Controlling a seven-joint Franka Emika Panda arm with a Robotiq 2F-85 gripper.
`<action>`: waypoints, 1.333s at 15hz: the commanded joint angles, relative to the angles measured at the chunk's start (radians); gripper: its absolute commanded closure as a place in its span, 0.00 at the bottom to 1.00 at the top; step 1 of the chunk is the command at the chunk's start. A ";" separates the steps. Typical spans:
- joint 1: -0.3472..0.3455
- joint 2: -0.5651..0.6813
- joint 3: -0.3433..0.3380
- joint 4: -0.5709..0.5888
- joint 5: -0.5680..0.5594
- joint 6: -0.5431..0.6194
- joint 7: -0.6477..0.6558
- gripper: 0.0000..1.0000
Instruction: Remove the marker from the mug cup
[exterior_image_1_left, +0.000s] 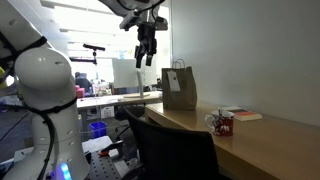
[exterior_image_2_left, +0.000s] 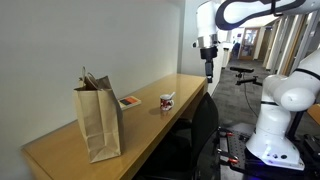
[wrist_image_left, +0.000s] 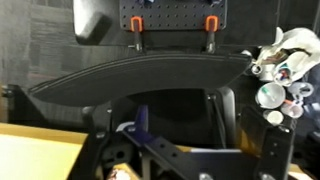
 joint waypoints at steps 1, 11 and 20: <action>-0.023 0.143 -0.066 0.090 -0.075 0.077 -0.119 0.00; -0.065 0.718 -0.151 0.461 -0.117 0.331 -0.439 0.00; -0.166 0.997 -0.102 0.695 -0.063 0.308 -0.670 0.00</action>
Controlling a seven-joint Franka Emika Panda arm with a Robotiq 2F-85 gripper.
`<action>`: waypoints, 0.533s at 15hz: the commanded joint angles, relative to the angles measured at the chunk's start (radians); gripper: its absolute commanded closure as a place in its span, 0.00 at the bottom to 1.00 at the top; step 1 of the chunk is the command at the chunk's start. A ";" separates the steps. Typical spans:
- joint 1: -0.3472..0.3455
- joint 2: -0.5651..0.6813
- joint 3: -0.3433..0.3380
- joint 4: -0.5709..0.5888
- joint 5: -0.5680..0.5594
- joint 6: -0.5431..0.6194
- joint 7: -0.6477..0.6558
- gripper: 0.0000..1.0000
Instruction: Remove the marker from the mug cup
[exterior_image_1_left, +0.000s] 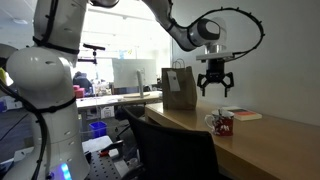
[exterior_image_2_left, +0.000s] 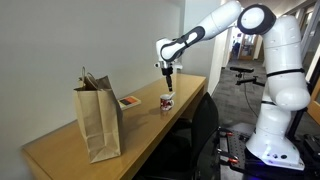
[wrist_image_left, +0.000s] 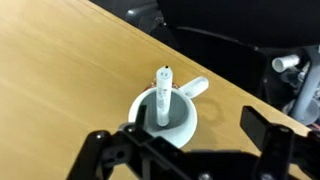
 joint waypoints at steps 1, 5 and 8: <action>-0.050 0.085 0.043 0.100 0.029 -0.054 -0.092 0.00; -0.081 0.164 0.070 0.175 0.033 -0.080 -0.123 0.13; -0.099 0.209 0.084 0.214 0.035 -0.105 -0.130 0.30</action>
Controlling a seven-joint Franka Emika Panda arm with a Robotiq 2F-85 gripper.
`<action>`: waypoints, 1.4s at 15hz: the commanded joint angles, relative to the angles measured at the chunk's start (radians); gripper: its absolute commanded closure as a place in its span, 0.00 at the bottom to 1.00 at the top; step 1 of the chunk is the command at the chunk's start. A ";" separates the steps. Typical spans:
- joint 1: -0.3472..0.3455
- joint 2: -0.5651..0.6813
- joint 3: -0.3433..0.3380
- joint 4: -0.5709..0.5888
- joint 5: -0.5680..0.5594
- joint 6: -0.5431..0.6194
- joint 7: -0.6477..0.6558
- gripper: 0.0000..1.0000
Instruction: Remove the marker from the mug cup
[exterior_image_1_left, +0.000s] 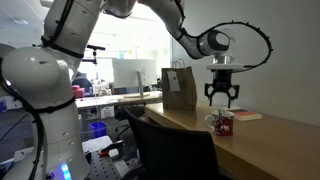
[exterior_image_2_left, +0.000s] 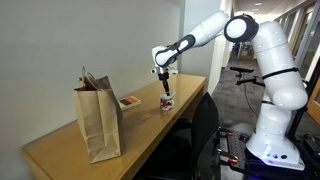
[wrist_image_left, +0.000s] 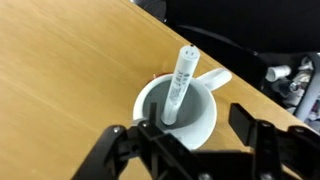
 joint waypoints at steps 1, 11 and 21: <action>-0.032 0.054 0.027 0.076 0.021 -0.078 -0.028 0.28; -0.064 0.143 0.042 0.157 0.019 -0.121 -0.020 0.40; -0.064 0.182 0.043 0.191 0.010 -0.155 -0.013 0.52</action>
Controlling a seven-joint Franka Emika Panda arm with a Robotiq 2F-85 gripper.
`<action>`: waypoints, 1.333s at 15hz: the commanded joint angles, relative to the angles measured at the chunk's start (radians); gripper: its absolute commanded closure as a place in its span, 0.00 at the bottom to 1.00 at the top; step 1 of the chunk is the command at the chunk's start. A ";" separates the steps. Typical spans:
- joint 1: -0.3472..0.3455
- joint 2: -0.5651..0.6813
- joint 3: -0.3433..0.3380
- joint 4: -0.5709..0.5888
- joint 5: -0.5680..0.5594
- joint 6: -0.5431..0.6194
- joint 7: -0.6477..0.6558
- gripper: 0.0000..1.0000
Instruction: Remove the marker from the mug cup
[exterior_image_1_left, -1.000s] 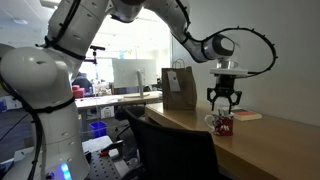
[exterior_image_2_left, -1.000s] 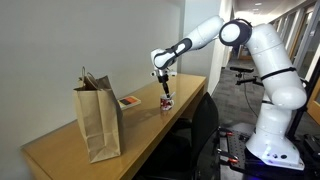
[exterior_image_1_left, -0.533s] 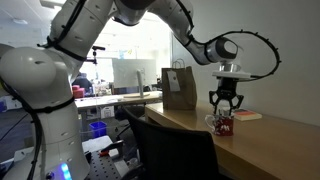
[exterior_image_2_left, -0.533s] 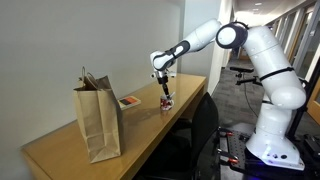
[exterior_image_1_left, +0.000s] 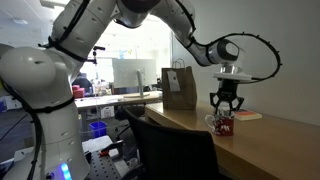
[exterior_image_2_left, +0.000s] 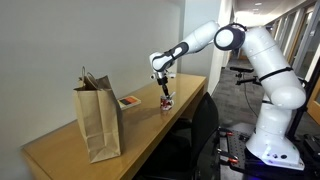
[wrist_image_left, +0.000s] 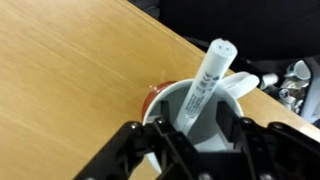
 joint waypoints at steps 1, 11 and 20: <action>-0.006 0.019 0.014 0.006 0.001 -0.026 -0.002 0.70; 0.002 -0.046 0.012 0.026 -0.018 -0.066 0.006 0.94; -0.050 -0.170 -0.040 -0.034 0.089 0.007 0.173 0.94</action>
